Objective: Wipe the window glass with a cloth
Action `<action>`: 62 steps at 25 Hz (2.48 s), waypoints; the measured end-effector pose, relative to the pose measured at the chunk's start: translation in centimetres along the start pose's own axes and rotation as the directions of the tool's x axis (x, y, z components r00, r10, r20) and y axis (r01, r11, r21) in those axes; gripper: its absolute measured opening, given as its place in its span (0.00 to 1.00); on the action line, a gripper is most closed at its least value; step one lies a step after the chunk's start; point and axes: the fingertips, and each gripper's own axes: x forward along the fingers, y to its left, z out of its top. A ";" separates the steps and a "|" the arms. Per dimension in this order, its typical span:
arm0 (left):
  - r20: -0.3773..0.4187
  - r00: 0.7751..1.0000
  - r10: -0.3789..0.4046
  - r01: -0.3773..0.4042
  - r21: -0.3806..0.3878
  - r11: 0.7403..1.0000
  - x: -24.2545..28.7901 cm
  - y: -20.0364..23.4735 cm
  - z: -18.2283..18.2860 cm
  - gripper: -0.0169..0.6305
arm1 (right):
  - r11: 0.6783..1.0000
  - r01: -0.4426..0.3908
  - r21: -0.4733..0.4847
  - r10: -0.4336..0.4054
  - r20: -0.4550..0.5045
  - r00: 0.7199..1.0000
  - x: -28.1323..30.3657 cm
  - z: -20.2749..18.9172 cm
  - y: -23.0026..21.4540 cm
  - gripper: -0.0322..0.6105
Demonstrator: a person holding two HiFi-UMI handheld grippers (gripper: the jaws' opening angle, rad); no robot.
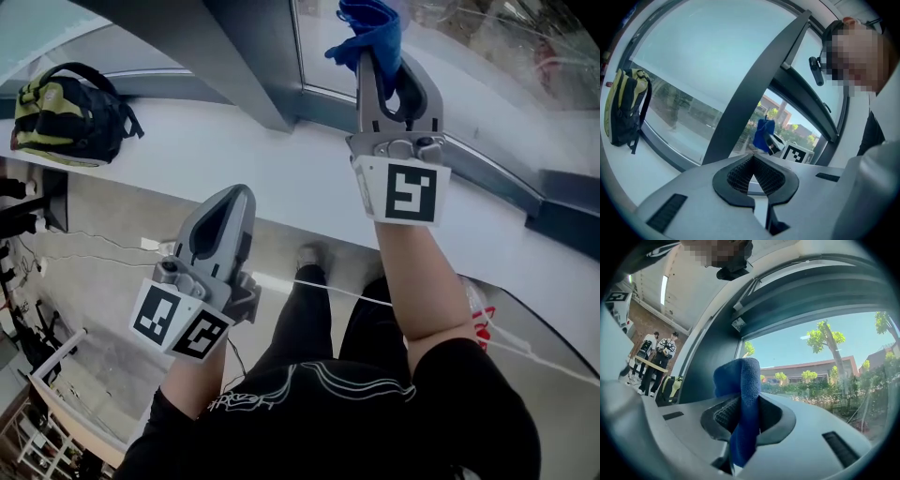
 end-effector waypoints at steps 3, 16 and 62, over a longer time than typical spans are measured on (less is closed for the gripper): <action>-0.015 1.000 -0.021 0.021 0.005 1.000 1.2 -1.8 -0.7 0.04 | 1.000 0.028 -0.002 -0.028 -0.008 1.000 -1.3 -0.2 -2.4 0.15; -0.078 0.990 -0.120 0.122 0.021 0.992 7.1 -11.0 -4.1 0.04 | 0.988 0.147 -0.036 -0.149 -0.041 0.988 -9.2 -1.2 -14.1 0.15; -0.289 0.860 -0.420 0.448 0.036 0.893 28.0 -48.1 -20.5 0.04 | 0.733 0.665 -0.139 -0.676 -0.050 0.735 -41.5 -2.4 -58.7 0.15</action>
